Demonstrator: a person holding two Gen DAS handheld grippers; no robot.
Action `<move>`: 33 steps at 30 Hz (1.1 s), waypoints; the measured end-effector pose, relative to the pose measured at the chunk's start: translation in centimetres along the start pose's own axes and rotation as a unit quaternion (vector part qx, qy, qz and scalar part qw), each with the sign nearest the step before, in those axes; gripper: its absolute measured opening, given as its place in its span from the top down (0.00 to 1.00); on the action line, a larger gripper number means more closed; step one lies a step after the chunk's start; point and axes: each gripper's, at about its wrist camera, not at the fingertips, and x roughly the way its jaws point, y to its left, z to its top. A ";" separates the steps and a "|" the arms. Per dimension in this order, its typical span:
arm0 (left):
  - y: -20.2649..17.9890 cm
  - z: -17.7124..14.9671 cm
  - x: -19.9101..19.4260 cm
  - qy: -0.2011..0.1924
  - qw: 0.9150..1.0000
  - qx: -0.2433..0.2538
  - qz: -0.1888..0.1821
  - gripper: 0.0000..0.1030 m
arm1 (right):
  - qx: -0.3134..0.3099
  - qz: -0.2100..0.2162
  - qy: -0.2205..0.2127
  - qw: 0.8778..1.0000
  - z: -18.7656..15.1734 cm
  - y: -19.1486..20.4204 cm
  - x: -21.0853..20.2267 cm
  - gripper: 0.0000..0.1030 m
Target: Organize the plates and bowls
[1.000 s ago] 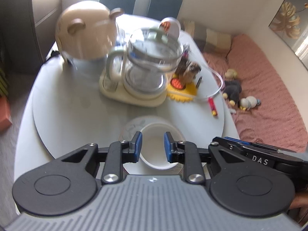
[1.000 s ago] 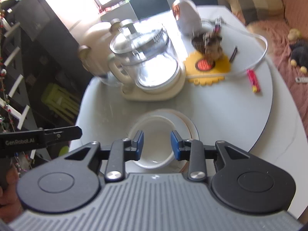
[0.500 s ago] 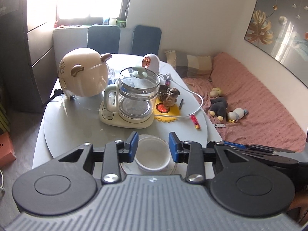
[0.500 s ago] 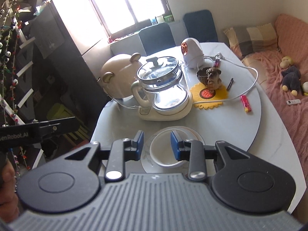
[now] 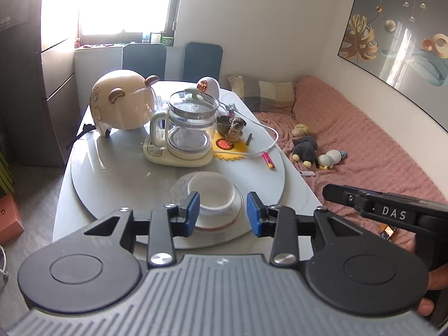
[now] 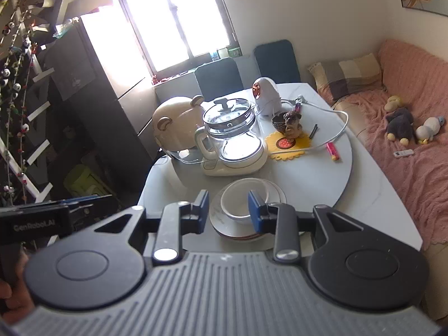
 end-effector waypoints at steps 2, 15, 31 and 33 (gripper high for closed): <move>-0.5 -1.1 -1.1 0.003 1.000 0.002 -0.004 0.59 | -0.005 -0.005 -0.003 1.000 -0.8 0.2 -1.3 0.66; -3.0 -3.9 -3.6 0.015 1.000 0.017 0.000 0.57 | -0.008 -0.018 -0.022 1.000 -3.6 -0.6 -4.9 0.66; -5.8 -5.1 -1.0 0.033 0.999 -0.017 -0.005 0.50 | -0.034 -0.025 -0.012 0.999 -4.0 -4.5 -6.2 0.66; -5.9 -5.0 -0.7 0.031 0.999 -0.018 0.001 0.39 | -0.033 -0.025 -0.009 0.999 -4.0 -4.8 -6.1 0.62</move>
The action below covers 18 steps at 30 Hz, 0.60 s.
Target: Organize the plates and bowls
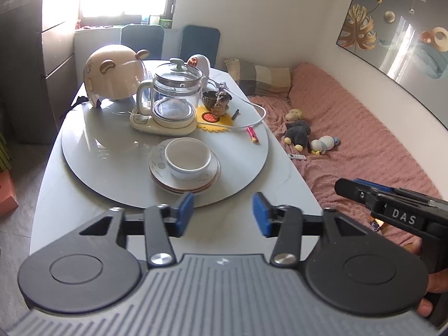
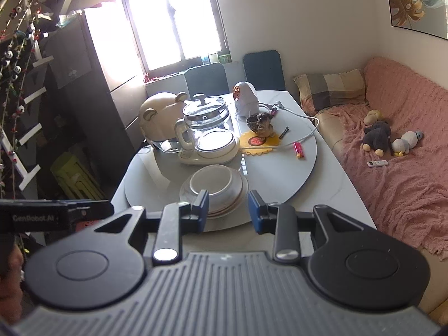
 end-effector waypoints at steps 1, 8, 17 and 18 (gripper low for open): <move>0.0 0.1 0.1 -0.001 1.000 -0.002 0.002 0.34 | 0.002 0.000 0.000 1.000 0.1 -0.1 0.0 0.62; -0.4 0.4 0.6 -0.005 0.999 -0.002 0.033 0.06 | -0.006 -0.015 -0.007 1.000 0.5 -0.6 0.1 0.12; 0.0 0.7 1.0 0.000 0.999 -0.017 0.050 0.05 | -0.006 -0.029 0.004 1.000 0.7 -1.4 1.1 0.11; 0.1 0.7 1.0 0.000 0.999 -0.018 0.051 0.05 | -0.006 -0.028 0.005 1.000 0.6 -1.3 1.2 0.11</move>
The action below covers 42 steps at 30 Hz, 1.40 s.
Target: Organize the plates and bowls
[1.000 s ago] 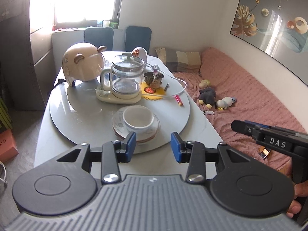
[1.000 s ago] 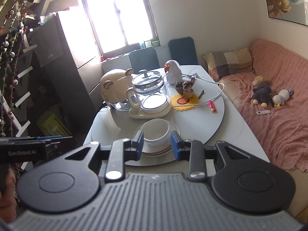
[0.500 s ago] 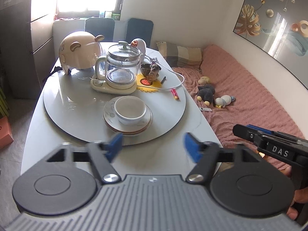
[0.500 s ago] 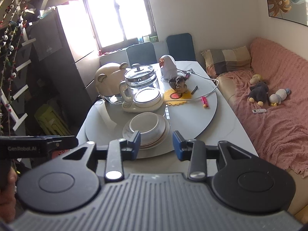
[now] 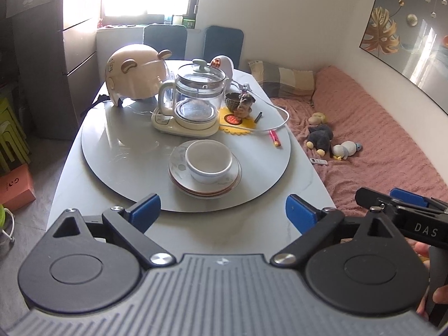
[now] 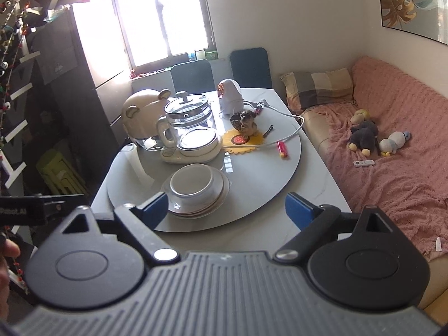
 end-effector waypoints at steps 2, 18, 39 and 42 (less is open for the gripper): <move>0.1 0.0 0.0 -0.001 1.000 -0.003 0.003 0.05 | -0.004 -0.001 0.005 1.000 -0.1 0.2 0.1 0.11; -0.3 -0.3 -0.1 0.001 1.000 -0.006 0.015 0.04 | -0.007 0.010 0.005 1.000 -0.1 -0.1 0.2 0.11; -0.4 -0.7 -1.1 -0.011 1.000 -0.008 0.021 0.04 | -0.009 0.021 0.001 1.000 0.0 0.0 -0.1 0.11; -0.5 -0.7 -1.3 -0.011 1.000 -0.008 0.027 0.04 | -0.009 0.022 0.002 1.000 -0.1 0.1 -0.2 0.11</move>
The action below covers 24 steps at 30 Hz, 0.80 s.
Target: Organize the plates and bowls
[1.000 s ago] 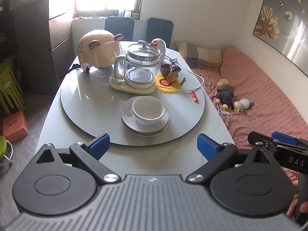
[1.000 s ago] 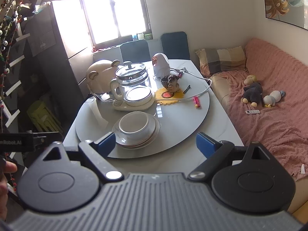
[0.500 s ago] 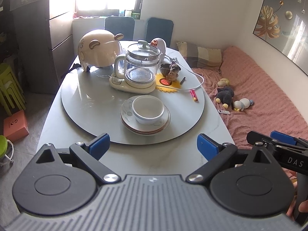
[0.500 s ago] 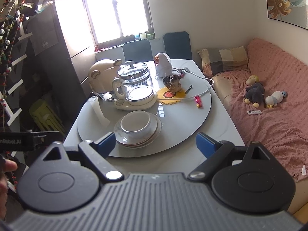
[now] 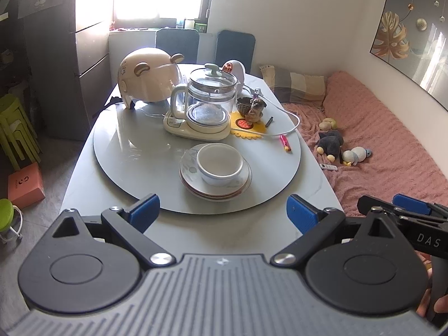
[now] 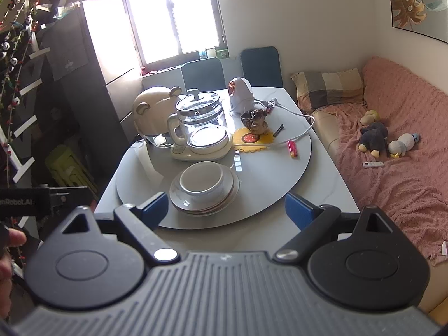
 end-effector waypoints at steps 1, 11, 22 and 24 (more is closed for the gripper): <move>0.0 0.0 -0.1 0.000 1.000 0.001 0.002 0.04 | 0.000 0.000 0.000 1.000 0.0 0.0 0.0 0.11; 0.2 0.1 -0.1 0.008 1.000 -0.004 0.005 0.04 | -0.002 0.005 0.005 1.000 0.1 0.3 0.3 0.11; 0.2 0.1 -0.1 0.009 1.000 0.002 0.002 0.04 | -0.005 0.010 0.016 1.000 0.0 0.7 0.5 0.11; 0.2 0.1 -0.1 0.008 1.000 0.001 0.004 0.04 | -0.006 0.011 0.016 1.000 0.0 0.8 0.5 0.11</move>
